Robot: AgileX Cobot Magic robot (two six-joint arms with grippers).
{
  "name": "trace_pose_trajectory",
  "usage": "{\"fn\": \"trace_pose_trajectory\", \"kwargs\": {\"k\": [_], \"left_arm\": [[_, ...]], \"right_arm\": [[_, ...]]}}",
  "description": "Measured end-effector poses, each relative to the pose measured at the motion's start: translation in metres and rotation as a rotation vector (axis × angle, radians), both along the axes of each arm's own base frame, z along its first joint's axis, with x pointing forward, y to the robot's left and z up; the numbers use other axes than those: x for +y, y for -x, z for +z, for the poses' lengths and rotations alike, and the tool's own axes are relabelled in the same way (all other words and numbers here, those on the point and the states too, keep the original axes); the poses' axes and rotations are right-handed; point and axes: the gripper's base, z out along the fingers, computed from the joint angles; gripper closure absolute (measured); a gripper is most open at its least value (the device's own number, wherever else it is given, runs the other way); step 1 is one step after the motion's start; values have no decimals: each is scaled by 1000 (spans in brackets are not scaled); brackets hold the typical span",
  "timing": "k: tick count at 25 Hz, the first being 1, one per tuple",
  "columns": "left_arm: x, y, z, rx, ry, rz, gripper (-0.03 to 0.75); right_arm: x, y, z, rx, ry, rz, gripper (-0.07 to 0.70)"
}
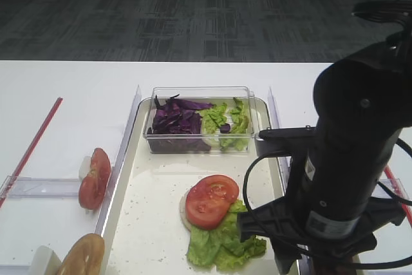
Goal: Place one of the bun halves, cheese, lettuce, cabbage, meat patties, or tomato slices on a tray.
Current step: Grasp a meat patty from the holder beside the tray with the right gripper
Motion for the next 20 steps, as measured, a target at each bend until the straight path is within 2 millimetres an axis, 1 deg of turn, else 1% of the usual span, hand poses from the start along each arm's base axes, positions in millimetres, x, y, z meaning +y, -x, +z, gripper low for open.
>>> {"fn": "trace_pose_trajectory", "kwargs": {"k": [2,4,7,9,14,17,20], "left_arm": [[0,0,0,0,0,0,225],[0,0,0,0,0,0,225],[0,0,0,0,0,0,225],[0,0,0,0,0,0,225],[0,0,0,0,0,0,225],[0,0,0,0,0,0,225],[0,0,0,0,0,0,225]], "right_arm": [[-1,0,-1,0,10,6,202],[-2,0,-1,1,22,14,279],[-2,-1,-2,1,31,19,375],[-2,-1,-2,-1,32,21,409],[-3,-1,-2,1,41,24,447],[-4,-1,-2,1,48,28,507],[-4,-1,-2,0,50,27,513]]}}
